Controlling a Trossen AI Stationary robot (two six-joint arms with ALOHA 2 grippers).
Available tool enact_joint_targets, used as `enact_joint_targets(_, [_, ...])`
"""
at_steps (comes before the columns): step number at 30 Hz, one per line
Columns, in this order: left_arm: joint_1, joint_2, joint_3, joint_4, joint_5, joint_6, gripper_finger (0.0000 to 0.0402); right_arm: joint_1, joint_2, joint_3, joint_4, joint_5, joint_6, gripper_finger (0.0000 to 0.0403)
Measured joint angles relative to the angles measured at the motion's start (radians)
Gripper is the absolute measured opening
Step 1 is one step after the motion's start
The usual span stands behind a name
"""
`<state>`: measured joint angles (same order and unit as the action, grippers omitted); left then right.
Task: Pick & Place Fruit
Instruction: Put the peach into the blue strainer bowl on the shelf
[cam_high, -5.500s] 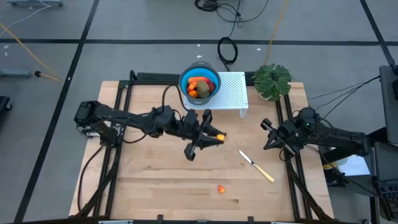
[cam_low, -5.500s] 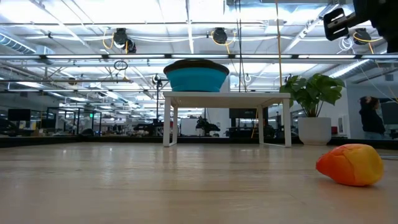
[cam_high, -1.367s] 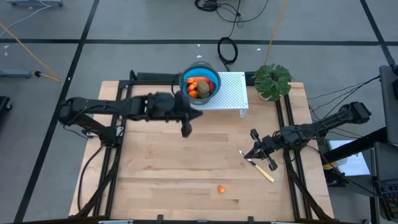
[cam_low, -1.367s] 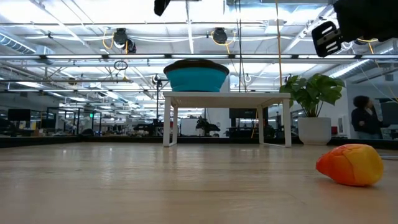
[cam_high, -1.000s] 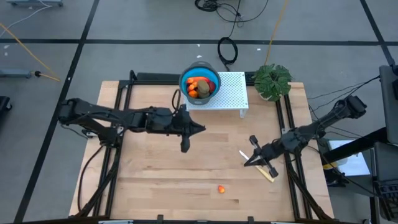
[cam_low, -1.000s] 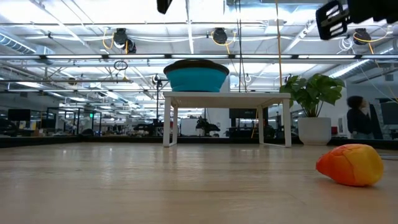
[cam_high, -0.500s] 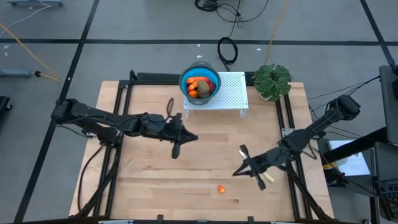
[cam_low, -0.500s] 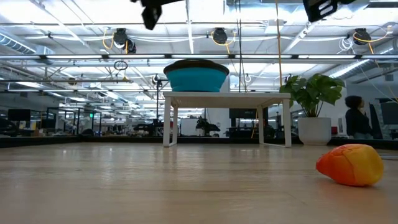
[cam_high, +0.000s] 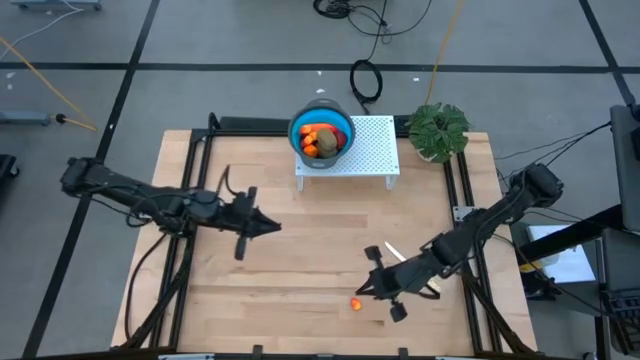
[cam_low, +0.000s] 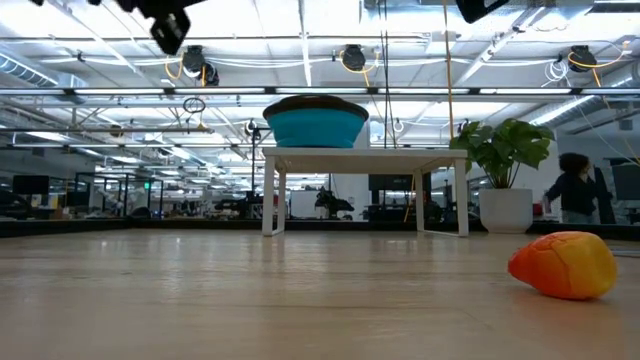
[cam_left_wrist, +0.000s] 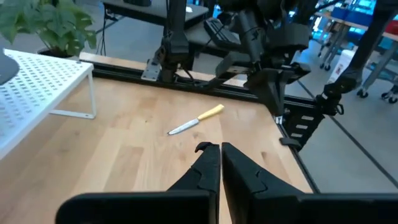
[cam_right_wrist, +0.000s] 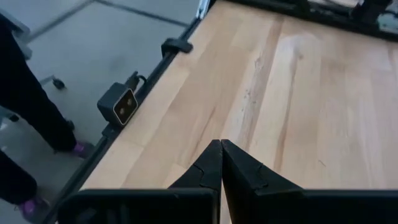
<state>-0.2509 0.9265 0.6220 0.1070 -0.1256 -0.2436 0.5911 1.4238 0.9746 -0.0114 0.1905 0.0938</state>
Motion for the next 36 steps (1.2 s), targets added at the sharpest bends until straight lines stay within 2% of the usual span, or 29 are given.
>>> enact_joint_targets(5, [-0.014, -0.117, -0.092, -0.004, -0.007, 0.005, 0.0002, 0.0, 0.09, 0.126, -0.127, -0.003, 0.028, 0.0])
enact_joint_targets(13, [-0.013, -0.29, -0.197, -0.049, 0.0, 0.035, 0.0016, 0.0, 0.202, 0.286, -0.259, -0.01, 0.037, 0.0])
enact_joint_targets(21, [-0.011, -0.454, -0.205, -0.259, -0.006, 0.062, 0.0006, 0.0, 0.245, 0.346, -0.343, -0.091, 0.035, 0.0007])
enact_joint_targets(26, [-0.011, -0.543, -0.205, -0.343, -0.015, 0.07, 0.0018, -0.004, 0.243, 0.345, -0.367, -0.091, -0.005, 0.0039])
enact_joint_targets(31, [-0.011, -0.59, -0.205, -0.388, -0.016, 0.086, 0.001, -0.021, 0.247, 0.345, -0.374, -0.094, -0.003, 0.0089])
enact_joint_targets(36, [-0.011, -0.595, -0.205, -0.42, -0.016, 0.091, 0.0004, -0.029, 0.268, 0.343, -0.376, -0.171, -0.002, 0.0139])
